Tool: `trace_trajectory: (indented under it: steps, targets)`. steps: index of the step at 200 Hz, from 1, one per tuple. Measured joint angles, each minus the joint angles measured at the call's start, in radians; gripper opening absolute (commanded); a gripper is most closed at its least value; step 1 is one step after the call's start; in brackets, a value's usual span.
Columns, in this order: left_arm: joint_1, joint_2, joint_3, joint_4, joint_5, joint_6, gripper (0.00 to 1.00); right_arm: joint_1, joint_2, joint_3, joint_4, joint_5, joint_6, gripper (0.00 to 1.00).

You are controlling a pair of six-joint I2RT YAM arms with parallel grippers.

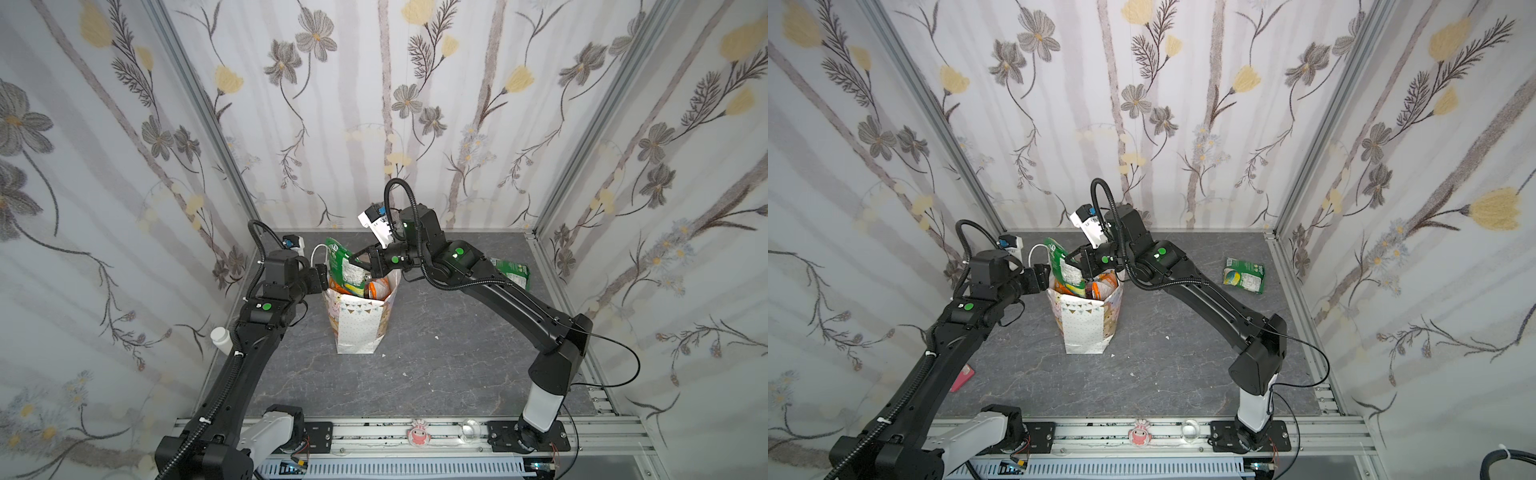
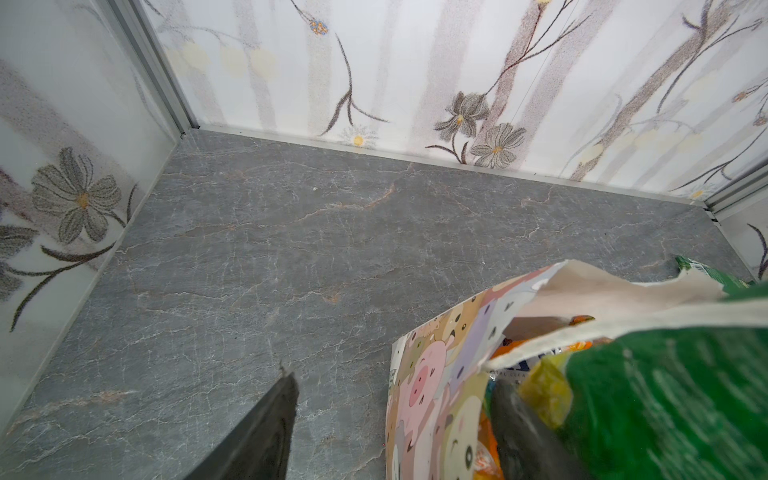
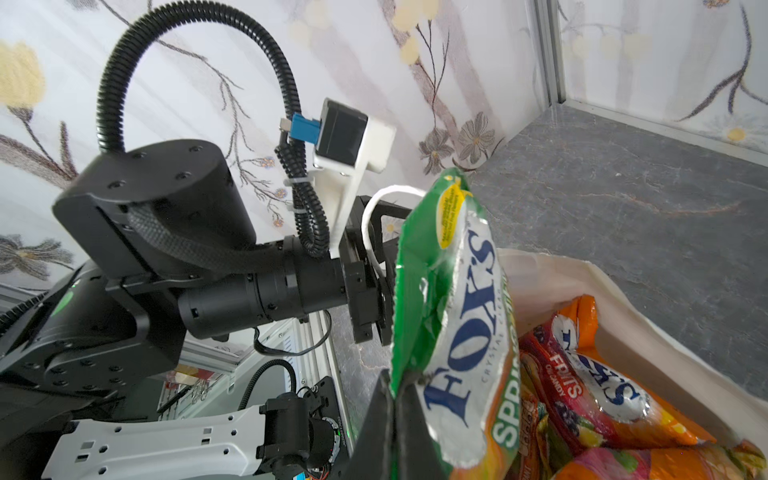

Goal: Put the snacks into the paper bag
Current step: 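Lower the green FOX'S packet into the paper bag with the right gripper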

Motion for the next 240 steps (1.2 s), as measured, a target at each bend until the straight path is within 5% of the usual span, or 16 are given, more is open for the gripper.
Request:
trace_trajectory:
  steps: [42, 88, 123, 174, 240]
  targets:
    - [0.0, 0.001, 0.0, 0.0, 0.0, 0.0, 0.73, 0.008, 0.072, 0.008, -0.064, 0.1, -0.026, 0.0]
    - [0.0, 0.002, 0.0, 0.0, 0.0, 0.0, 0.73, 0.036, 0.154, 0.137, -0.218, 0.356, -0.104, 0.36]
    - [0.0, 0.003, 0.0, 0.0, 0.0, 0.0, 0.73, 0.11, 0.196, 0.294, -0.344, 0.568, -0.169, 0.51]
    - [0.0, 0.01, 0.002, 0.0, 0.0, 0.0, 0.73, 0.151, 0.15, 0.335, -0.362, 0.792, -0.229, 0.53]
    - [0.0, 0.01, 0.002, 0.0, 0.0, 0.0, 0.73, 0.16, 0.23, 0.336, -0.314, 0.732, -0.263, 0.51]
